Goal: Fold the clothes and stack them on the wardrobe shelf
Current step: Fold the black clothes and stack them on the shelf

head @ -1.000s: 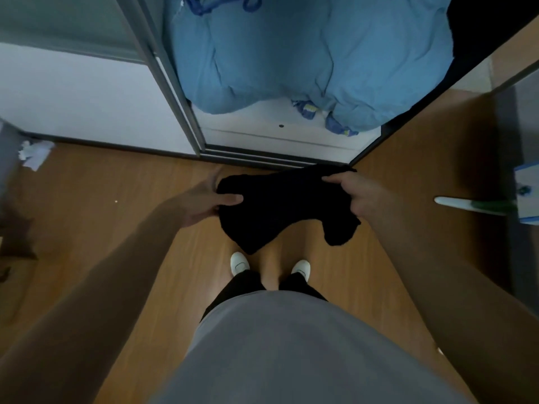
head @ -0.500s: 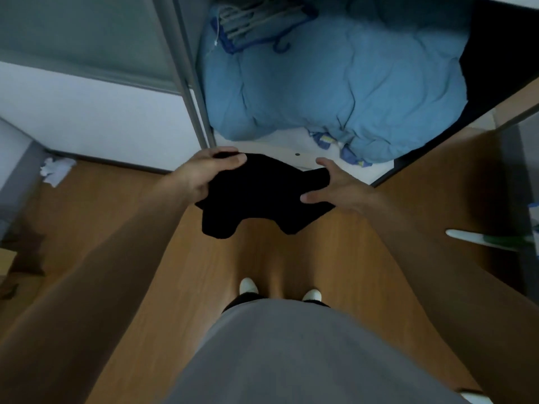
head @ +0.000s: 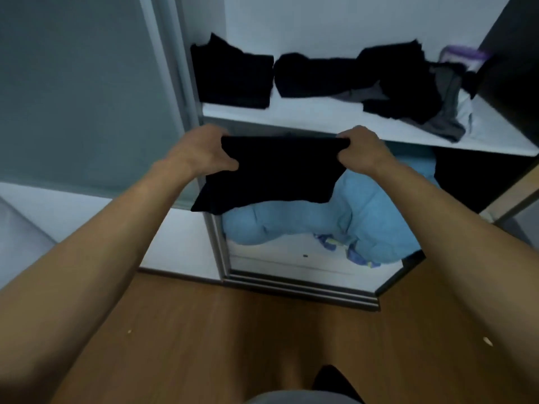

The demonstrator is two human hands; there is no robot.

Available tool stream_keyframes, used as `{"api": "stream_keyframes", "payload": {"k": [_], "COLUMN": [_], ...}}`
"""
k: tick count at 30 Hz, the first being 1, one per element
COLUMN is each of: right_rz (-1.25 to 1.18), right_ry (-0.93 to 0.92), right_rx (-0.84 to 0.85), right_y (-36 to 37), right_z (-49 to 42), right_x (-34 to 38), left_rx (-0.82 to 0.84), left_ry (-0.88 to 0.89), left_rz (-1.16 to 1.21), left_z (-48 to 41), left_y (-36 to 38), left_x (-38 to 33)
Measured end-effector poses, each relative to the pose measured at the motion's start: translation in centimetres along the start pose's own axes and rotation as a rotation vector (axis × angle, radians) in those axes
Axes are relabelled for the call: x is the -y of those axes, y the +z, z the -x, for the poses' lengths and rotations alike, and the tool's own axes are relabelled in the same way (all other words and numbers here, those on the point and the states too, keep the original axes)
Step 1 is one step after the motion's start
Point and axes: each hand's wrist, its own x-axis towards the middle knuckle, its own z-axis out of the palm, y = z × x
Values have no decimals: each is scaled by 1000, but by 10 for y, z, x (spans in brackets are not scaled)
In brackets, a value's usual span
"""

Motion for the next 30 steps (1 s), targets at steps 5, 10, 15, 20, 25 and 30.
{"api": "stream_keyframes", "payload": {"k": [5,10,15,20,25,30], "right_rz": [-528,-978,-1186,-1612,-1826,-1217], "right_ry": [-12,13,8,62,146,326], "right_rx": [-125,-27,86,252,451,570], "right_y": [-44,-58,-64,-75,-66,0], "right_z": [-51,-125,-221,-334,-425,-484], "right_x": [12,16,43,124,177,138], "left_rx": [-193,-209,-352,-793,-1155,-116], "left_ry": [153,32,-64,-46,-15,-510], "left_rz": [173,503,737,860,220,-82], "left_z": [-43,-81,-133,-199,-248,-270], "left_y": [-35,-41,-49,-86,-77,-3], "left_x": [-10,-12,-21,-44,-55,-18]}}
